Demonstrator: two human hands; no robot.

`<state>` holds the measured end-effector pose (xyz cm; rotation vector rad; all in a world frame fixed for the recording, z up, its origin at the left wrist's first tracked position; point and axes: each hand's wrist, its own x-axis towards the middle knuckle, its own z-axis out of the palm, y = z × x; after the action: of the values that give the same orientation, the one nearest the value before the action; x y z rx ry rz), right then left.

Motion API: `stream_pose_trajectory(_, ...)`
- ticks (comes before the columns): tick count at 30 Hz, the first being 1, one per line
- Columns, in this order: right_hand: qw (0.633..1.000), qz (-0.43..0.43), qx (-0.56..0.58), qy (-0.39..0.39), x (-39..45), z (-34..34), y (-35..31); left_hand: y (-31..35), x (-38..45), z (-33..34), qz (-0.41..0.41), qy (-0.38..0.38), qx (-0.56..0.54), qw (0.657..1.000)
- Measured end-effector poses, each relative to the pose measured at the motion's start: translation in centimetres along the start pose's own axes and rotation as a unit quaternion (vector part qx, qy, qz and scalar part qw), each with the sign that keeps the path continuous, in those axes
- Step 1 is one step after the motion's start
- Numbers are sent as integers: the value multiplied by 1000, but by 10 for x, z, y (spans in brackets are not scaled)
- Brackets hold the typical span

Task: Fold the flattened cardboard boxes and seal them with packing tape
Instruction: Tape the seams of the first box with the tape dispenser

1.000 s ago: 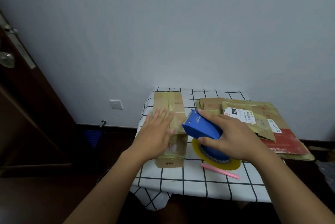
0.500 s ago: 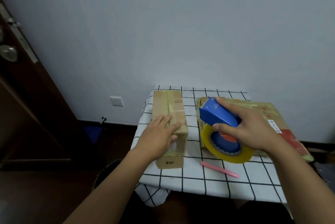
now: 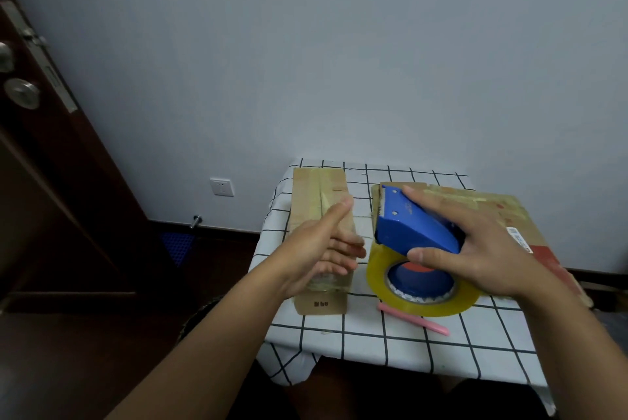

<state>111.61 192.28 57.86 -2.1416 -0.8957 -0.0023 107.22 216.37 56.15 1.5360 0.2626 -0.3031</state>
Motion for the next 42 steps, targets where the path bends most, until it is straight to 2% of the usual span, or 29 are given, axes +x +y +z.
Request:
stream_pose_trajectory(3,1000,-5,-7,-21,1,3,-4,-1,-1,-4,8,-30,-99,995)
stream_pose_trajectory(5,999,-5,-24,-36,2,6,-4,-1,-1,-10,14,-30,-110,993)
stream_pose_trajectory(12,988,-11,-112,-107,13,11,-3,3,0,-28,29,41,63,997)
stream_pose_trajectory(16,975,2,-172,-140,15,1,9,4,3,-59,47,116,80,989)
stream_pose_trajectory(22,959,21,-210,-189,30,-7,13,-18,9,-66,43,150,117,981)
stream_pose_trajectory(30,948,26,-226,-222,69,-3,12,-31,15,-74,58,222,92,969)
stream_pose_trajectory(42,928,24,-258,-268,89,0,7,-35,20,-80,7,197,58,979)
